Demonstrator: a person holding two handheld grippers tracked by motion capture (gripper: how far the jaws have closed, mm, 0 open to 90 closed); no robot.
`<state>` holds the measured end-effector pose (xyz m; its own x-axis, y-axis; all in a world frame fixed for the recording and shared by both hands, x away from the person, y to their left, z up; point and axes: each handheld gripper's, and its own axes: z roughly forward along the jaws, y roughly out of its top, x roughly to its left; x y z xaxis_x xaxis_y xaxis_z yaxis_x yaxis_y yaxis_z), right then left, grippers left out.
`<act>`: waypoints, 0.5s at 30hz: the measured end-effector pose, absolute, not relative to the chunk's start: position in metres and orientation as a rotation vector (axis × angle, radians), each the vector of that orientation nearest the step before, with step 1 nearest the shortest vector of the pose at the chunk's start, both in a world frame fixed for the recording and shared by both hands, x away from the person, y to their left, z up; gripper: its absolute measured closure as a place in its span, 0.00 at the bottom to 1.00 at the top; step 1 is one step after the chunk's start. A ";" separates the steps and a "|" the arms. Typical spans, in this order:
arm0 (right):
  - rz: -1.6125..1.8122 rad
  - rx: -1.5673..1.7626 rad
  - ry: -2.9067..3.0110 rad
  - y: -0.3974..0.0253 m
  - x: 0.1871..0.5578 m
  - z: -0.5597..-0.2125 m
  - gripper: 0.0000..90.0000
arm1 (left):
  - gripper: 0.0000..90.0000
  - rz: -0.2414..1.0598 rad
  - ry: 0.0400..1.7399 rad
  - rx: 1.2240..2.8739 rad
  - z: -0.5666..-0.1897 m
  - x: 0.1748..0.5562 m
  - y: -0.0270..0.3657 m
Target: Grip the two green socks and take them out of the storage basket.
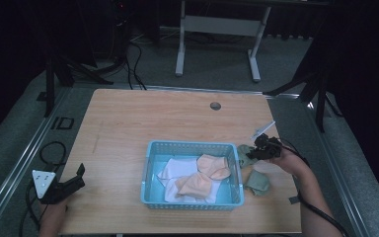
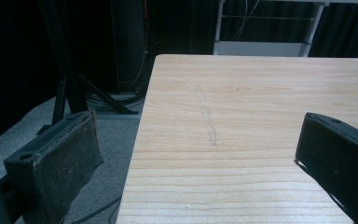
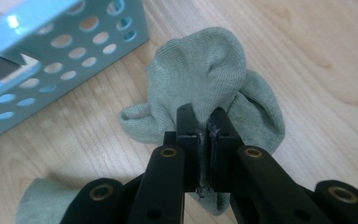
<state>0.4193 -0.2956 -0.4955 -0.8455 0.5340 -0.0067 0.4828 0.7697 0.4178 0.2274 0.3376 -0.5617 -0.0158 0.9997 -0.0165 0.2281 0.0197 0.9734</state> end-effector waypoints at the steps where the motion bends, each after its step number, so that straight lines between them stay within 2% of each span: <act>1: 0.611 0.818 2.841 -0.294 0.419 -0.498 0.95 | 0.00 1.090 1.396 1.357 -0.562 0.227 0.338; 13: 0.561 0.834 2.863 -0.290 0.418 -0.514 0.94 | 0.00 1.092 1.395 1.360 -0.562 0.228 0.337; 15: 0.542 0.824 2.869 -0.289 0.418 -0.513 0.90 | 0.00 1.091 1.395 1.360 -0.562 0.228 0.337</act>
<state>0.4179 -0.2890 -0.5129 -0.8469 0.5317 -0.0050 0.4932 0.7890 0.3664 0.2275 0.3372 -0.5617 -0.0160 0.9998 -0.0126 0.2292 0.0159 0.9732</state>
